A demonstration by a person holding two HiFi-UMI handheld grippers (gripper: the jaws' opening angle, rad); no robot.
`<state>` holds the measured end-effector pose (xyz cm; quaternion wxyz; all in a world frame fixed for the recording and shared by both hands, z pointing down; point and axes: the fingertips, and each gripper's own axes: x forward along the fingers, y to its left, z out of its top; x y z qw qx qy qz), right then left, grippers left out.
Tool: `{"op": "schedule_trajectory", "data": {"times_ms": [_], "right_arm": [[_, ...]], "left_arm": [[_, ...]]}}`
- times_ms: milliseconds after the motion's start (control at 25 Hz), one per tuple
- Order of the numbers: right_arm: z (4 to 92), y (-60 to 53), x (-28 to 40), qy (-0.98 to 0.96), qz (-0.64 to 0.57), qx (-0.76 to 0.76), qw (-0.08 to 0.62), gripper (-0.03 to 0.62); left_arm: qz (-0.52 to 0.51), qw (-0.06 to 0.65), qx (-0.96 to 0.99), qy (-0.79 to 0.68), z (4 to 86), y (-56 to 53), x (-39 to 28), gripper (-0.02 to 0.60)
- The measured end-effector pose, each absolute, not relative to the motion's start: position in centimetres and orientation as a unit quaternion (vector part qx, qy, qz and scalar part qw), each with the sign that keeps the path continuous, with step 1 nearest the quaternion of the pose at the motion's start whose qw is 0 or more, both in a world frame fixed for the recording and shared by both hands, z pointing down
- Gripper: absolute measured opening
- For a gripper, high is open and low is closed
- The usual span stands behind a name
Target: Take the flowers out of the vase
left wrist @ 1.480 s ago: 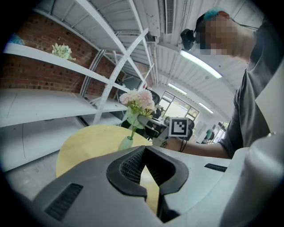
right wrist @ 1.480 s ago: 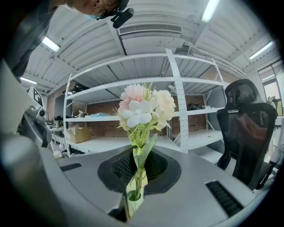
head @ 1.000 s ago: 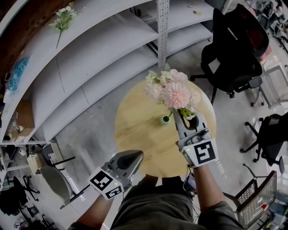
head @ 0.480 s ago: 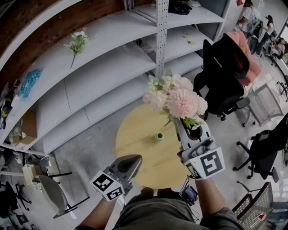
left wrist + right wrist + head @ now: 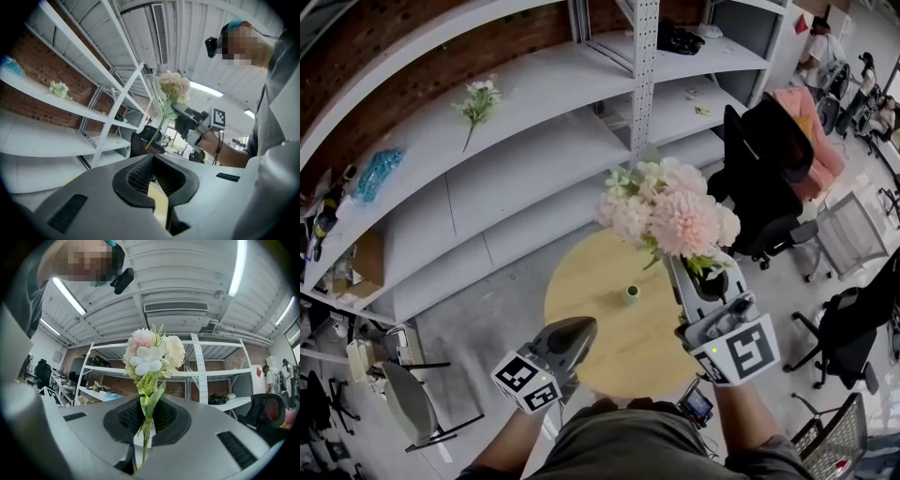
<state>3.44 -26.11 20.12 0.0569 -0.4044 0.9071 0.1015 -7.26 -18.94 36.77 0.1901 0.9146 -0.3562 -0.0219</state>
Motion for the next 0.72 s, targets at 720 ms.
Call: {"op": "schedule_trajectory", "data": {"times_ms": [720], "right_arm": [[22.0, -26.4, 3.8, 0.917, 0.066, -0.388, 0.058, 0.023]], "left_arm": [[-0.019, 0.196, 0.908, -0.371, 37.0, -19.4, -6.7, 0.008]]}}
